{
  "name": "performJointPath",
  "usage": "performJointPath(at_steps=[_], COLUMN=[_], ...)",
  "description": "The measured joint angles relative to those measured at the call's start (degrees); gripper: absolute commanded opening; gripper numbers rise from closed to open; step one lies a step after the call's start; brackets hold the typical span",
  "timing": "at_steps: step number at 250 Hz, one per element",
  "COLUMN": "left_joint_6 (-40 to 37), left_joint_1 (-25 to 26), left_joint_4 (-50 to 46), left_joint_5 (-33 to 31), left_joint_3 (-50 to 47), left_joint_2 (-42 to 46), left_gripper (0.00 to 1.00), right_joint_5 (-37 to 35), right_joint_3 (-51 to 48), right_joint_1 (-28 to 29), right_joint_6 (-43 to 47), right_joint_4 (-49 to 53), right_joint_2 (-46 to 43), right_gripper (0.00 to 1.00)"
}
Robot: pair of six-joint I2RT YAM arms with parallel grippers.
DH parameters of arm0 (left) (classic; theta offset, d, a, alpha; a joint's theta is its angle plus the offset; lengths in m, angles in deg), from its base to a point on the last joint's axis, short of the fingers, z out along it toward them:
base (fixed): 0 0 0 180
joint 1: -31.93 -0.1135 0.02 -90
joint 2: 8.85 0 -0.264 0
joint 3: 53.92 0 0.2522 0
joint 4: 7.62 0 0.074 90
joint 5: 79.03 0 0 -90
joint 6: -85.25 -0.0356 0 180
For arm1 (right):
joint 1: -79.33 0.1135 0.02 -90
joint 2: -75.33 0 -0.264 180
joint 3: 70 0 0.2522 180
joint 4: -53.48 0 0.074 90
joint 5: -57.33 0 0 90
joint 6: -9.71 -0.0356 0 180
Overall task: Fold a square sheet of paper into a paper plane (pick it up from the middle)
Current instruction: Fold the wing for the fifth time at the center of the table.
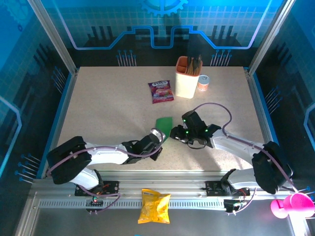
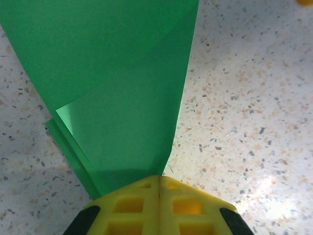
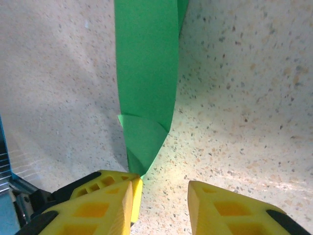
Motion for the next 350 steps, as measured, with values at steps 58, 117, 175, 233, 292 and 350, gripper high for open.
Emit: performJointPath(at_steps=[58, 117, 175, 233, 292, 350], left_joint_6=[5.03, 9.92, 11.78, 11.76, 11.50, 10.88], left_joint_1=[-5.79, -10.05, -11.78, -11.82, -11.82, -11.85], left_joint_4=[5.46, 10.88, 13.49, 13.57, 13.44, 11.65], left_joint_5=[11.96, 21.84, 25.68, 27.02, 27.17, 27.34], left_joint_3=[-3.82, -6.58, -7.43, -7.43, -7.43, -6.78], left_joint_2=[2.95, 3.04, 2.97, 1.97, 1.97, 1.97], left_gripper=[0.00, 0.00, 0.00, 0.00, 0.00, 0.16], right_joint_5=[-0.04, 1.51, 4.61, 6.78, 6.93, 6.58], right_joint_3=[2.89, 9.33, 10.29, 9.62, 9.60, 9.53], right_joint_1=[-3.21, -5.86, -5.51, -1.16, -0.11, 0.20], right_joint_6=[4.35, 11.19, 13.07, 10.36, 8.02, 6.54], right_joint_4=[4.11, 5.49, 5.35, 1.81, 0.87, 0.07], right_joint_2=[0.20, 5.03, 7.48, 10.91, 16.39, 16.57], right_gripper=[0.36, 0.36, 0.49, 0.48, 0.26, 0.00])
